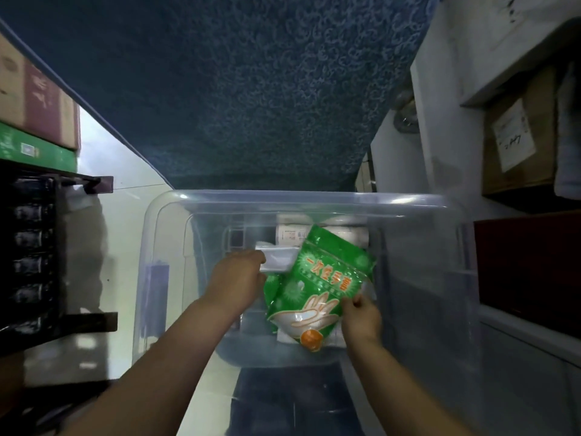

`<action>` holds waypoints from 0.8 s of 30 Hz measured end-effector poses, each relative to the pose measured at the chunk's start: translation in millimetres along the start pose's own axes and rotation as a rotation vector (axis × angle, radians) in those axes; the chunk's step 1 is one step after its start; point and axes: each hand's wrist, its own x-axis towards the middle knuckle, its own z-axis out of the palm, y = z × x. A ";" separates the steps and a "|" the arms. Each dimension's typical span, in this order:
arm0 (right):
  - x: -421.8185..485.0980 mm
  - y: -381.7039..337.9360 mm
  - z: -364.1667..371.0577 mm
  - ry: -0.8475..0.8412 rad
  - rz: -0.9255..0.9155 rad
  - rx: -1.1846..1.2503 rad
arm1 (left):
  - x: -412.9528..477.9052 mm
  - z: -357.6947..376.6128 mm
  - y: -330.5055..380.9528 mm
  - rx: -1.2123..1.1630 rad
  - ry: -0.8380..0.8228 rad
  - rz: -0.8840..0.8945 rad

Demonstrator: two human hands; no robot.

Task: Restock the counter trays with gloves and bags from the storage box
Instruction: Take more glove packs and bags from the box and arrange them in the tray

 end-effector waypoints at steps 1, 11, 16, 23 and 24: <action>-0.5 3.9 -4.0 0.063 0.011 0.014 | 7.3 7.1 -1.9 0.016 0.002 0.014; 2.1 23.1 -22.7 0.051 -0.076 -0.015 | 57.1 48.2 -0.4 0.000 -0.005 -0.115; -1.8 16.1 -13.8 0.002 -0.115 -0.028 | 50.1 55.3 -8.1 0.136 -0.135 -0.042; -24.9 4.0 -7.1 -0.138 -0.301 -0.100 | 7.7 27.8 -5.1 0.005 -0.121 0.025; -29.3 0.6 -5.8 -0.162 -0.322 -0.111 | -1.6 15.8 -5.2 -0.003 -0.094 0.001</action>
